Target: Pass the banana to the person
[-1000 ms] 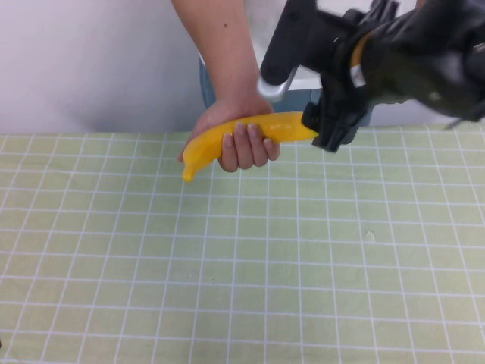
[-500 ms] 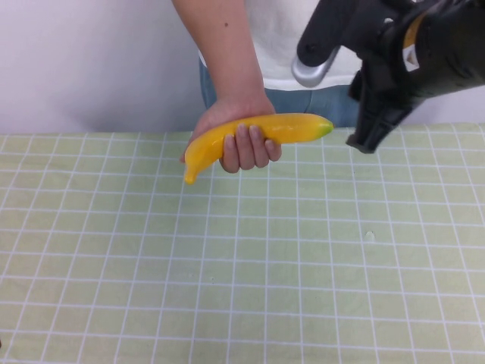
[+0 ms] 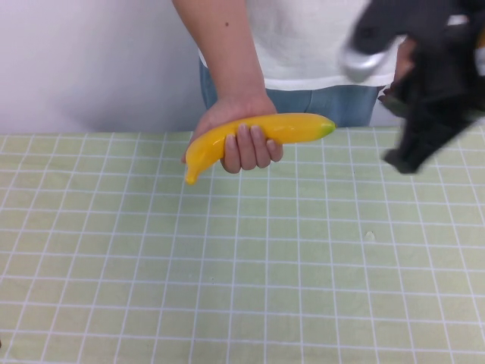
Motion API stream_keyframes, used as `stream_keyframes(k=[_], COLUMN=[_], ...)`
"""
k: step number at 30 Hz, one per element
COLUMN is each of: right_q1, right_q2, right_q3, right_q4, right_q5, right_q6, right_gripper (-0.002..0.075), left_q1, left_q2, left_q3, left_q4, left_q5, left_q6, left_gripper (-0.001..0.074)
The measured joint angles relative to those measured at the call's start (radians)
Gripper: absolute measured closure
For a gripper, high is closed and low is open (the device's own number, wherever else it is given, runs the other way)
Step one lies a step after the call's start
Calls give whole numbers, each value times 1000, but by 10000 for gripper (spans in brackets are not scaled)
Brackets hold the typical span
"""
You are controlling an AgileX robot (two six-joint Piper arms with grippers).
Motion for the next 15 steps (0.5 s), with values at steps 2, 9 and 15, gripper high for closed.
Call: stream_keyframes(k=[2,9,15], right_q1=[0,0,0], right_q2=[-72,-324,-510], right_q3=[53,330,574], right_q4=[7,11,14], right_q5=[-2,-74,-142], right_q6=[42,205,360], right_gripper=[732,733,733], left_q1=[0,0,0], left_q2=[0,0,0], left_q3=[0,0,0], left_q4=[0,0,0], left_q5=[0,0,0], left_q6=[0,0,0], left_gripper=[738,738,738])
